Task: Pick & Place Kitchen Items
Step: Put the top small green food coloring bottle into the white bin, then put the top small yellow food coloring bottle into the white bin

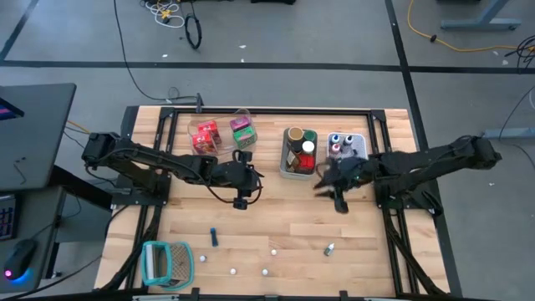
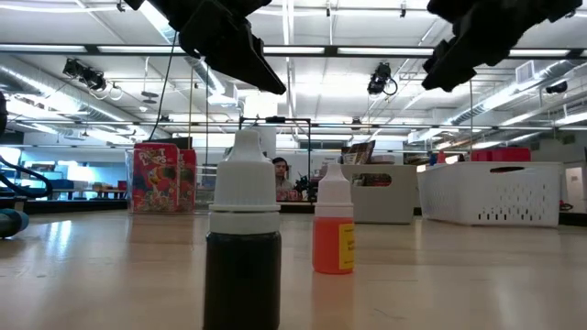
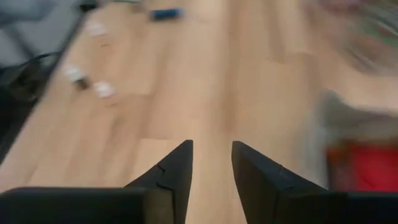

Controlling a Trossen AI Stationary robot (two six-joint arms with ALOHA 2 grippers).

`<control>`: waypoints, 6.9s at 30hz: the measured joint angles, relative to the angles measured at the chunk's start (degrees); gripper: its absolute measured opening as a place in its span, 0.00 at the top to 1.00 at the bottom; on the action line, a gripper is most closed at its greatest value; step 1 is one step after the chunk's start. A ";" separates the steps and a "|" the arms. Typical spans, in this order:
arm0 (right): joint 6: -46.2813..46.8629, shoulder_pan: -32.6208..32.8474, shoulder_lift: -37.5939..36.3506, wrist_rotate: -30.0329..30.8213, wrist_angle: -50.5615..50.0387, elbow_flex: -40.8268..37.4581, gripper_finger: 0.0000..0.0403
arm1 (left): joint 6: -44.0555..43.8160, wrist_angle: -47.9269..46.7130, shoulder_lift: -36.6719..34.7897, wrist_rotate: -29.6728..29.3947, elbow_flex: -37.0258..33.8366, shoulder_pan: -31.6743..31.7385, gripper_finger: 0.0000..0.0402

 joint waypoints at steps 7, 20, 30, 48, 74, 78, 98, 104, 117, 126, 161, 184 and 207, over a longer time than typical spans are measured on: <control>-8.84 6.73 5.63 -8.65 12.37 -3.41 0.75 | -0.19 0.02 0.00 -0.02 0.00 -0.01 0.59; -9.00 18.34 17.21 -8.88 26.47 -4.64 0.81 | -3.44 0.04 0.00 -0.20 0.00 -0.01 0.59; -12.30 27.38 24.63 -12.67 26.59 -4.66 0.81 | -4.79 0.09 0.02 -0.26 0.00 -0.01 0.59; 1.49 29.00 26.97 -3.63 27.81 -4.66 0.81 | -6.71 0.13 0.02 -0.24 0.00 -0.01 0.59; 4.68 34.09 26.95 3.32 18.04 -4.66 0.59 | -7.87 0.02 0.04 0.12 0.00 -0.01 0.59; 3.26 34.95 26.98 3.32 17.38 -4.66 0.59 | -7.98 0.02 0.04 0.11 0.00 -0.01 0.59; 3.74 35.23 30.12 6.53 21.19 -9.62 0.74 | -8.00 0.07 0.04 -0.02 0.00 0.01 0.59; 6.14 35.26 29.78 8.97 21.15 -9.70 0.81 | -8.00 0.08 0.04 -0.02 0.00 0.00 0.59; 8.37 30.99 21.97 29.28 17.93 -9.93 0.80 | -7.31 0.38 0.04 -0.11 0.00 -0.01 0.59; 2.41 28.33 3.66 54.15 4.46 -9.84 0.77 | -5.10 1.70 0.04 -0.22 0.00 0.01 0.59; 63.13 15.02 -3.93 60.62 -27.29 -18.65 0.78 | -6.93 4.13 0.04 -0.24 -0.02 -0.01 0.59; 61.13 10.00 -3.95 62.27 -19.30 -23.39 0.59 | -7.94 5.78 0.04 -0.23 -0.02 0.01 0.59; -15.06 9.68 -3.93 53.43 44.22 -23.39 0.55 | -12.16 6.47 0.04 4.23 -0.02 -1.22 0.59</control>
